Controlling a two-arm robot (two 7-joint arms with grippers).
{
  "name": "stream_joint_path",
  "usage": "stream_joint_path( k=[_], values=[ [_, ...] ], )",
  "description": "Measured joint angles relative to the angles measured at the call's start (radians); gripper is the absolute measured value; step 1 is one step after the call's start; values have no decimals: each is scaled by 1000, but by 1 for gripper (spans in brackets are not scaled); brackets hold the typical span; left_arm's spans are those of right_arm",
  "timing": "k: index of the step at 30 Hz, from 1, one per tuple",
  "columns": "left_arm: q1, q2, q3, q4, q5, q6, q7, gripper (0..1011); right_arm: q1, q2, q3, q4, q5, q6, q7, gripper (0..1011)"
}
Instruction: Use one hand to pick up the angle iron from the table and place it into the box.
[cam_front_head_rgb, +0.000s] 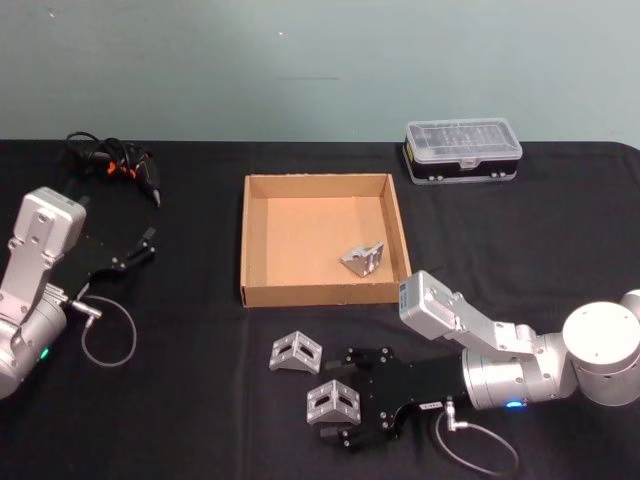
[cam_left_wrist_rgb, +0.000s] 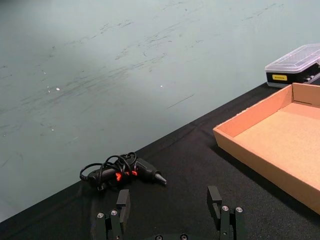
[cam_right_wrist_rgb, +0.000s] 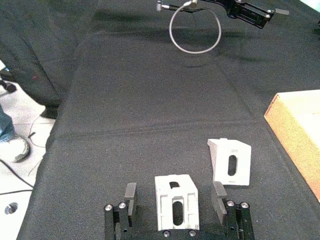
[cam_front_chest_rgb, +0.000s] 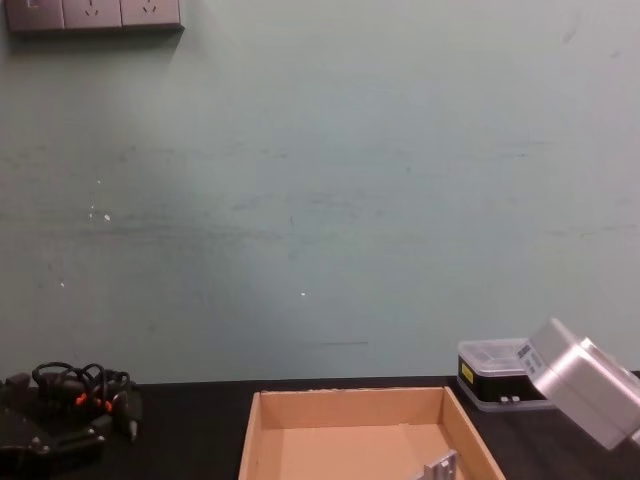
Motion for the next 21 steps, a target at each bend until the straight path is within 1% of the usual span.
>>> stream_joint_path(
  k=[1,2,3,4,5,7,9,10,12,14,17,19,21],
  values=[
    [0,0,0,0,0,0,0,1011,2,-1,-2,2,2,0,2,946],
    [0,0,0,0,0,0,0,1011,3,-1,-3,2,3,-1,3,946],
    [0,0,0,0,0,0,0,1011,4,-2,-6,4,3,-3,5,916],
    [0,0,0,0,0,0,0,1011,4,-2,-6,4,3,-3,5,907],
    [0,0,0,0,0,0,0,1011,6,-2,-8,5,3,-3,6,862],
    [0,0,0,0,0,0,0,1011,7,-2,-9,5,3,-4,6,818],
    [0,0,0,0,0,0,0,1011,7,-2,-11,5,3,-5,6,748],
    [0,0,0,0,0,0,0,1011,8,-2,-12,5,3,-6,6,734],
    [0,0,0,0,0,0,0,1011,8,-2,-12,5,3,-8,4,650],
    [0,0,0,0,0,0,0,1011,8,-2,-13,5,3,-9,3,609],
    [0,0,0,0,0,0,0,1011,8,-2,-13,7,4,-13,1,489],
    [0,0,0,0,0,0,0,1011,8,-3,-13,6,4,-14,0,452],
    [0,0,0,0,0,0,0,1011,8,-2,-12,3,4,-14,-6,450]
  ],
)
